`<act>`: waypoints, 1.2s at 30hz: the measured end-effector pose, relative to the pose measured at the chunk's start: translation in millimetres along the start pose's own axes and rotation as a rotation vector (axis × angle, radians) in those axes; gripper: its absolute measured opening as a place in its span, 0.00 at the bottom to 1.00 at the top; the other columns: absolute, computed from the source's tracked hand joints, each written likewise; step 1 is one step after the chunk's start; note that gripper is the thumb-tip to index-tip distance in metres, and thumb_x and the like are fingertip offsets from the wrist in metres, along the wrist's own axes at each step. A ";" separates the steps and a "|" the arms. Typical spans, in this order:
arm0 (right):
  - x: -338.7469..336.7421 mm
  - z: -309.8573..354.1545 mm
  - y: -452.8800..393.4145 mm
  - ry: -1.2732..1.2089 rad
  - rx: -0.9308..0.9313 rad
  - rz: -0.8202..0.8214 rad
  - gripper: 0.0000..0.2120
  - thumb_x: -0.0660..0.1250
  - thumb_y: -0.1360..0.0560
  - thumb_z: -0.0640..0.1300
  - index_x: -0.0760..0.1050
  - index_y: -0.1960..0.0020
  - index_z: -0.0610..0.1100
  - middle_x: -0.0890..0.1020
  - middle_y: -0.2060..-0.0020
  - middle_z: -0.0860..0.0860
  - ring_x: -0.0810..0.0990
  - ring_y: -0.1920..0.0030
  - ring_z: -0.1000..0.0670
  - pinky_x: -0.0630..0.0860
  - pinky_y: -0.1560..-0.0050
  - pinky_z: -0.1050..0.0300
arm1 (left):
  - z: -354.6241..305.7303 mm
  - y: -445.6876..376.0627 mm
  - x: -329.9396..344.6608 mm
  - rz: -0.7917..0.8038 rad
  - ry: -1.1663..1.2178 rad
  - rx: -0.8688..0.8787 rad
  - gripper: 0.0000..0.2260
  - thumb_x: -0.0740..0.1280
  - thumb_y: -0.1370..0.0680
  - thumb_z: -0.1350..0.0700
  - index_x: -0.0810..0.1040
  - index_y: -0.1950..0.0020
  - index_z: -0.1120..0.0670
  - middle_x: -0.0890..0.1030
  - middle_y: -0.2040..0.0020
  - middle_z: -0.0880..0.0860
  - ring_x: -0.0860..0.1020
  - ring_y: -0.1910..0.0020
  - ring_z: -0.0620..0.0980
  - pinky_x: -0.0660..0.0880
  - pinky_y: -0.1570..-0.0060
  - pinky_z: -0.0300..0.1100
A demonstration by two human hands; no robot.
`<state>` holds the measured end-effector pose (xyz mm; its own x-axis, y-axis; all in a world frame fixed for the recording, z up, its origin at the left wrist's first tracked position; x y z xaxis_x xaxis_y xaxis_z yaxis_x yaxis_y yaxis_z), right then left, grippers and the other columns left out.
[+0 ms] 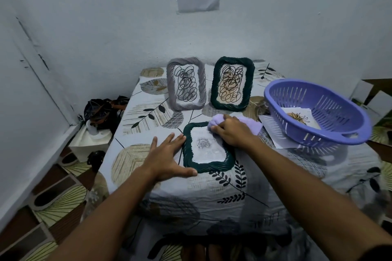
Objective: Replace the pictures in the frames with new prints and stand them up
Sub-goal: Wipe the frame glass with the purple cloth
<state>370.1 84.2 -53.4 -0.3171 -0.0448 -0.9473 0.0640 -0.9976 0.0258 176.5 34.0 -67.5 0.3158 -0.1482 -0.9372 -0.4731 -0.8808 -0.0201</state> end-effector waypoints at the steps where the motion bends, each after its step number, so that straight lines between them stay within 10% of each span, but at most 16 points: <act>1: 2.7 -0.8 -1.0 0.003 0.000 -0.006 0.25 0.53 0.21 0.63 0.80 0.45 0.46 0.65 0.27 0.43 0.69 0.33 0.40 0.68 0.36 0.43 | 0.0 0.0 0.0 0.000 -0.001 -0.003 0.63 0.52 0.50 0.15 0.52 0.21 0.47 0.53 0.21 0.45 0.45 0.23 0.42 0.35 0.26 0.57; 25: -0.2 6.7 26.5 0.098 0.008 -0.166 0.24 0.51 0.19 0.58 0.76 0.40 0.43 0.70 0.34 0.42 0.68 0.37 0.41 0.68 0.38 0.45 | -1.2 1.0 -0.4 0.034 0.068 -0.037 0.62 0.55 0.51 0.16 0.51 0.21 0.45 0.46 0.30 0.37 0.40 0.30 0.35 0.32 0.27 0.54; 36: 15.7 57.7 4.9 0.108 -0.134 -0.069 0.23 0.48 0.18 0.57 0.74 0.33 0.50 0.58 0.25 0.42 0.54 0.25 0.39 0.51 0.27 0.40 | 0.8 0.5 -0.8 0.049 0.063 -0.057 0.58 0.59 0.47 0.21 0.50 0.21 0.45 0.50 0.22 0.44 0.41 0.30 0.35 0.32 0.26 0.53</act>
<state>310.9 75.6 -49.7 -0.2224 0.0363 -0.9743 0.1737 -0.9818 -0.0762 175.3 34.0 -67.0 0.3457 -0.2182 -0.9126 -0.4426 -0.8955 0.0464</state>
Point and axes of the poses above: each hand's wrist, its own y-axis away from the middle knuckle, its own x-axis out of the palm, z = x × y, the point moved 10 cm from there along -y, towards the middle knuckle
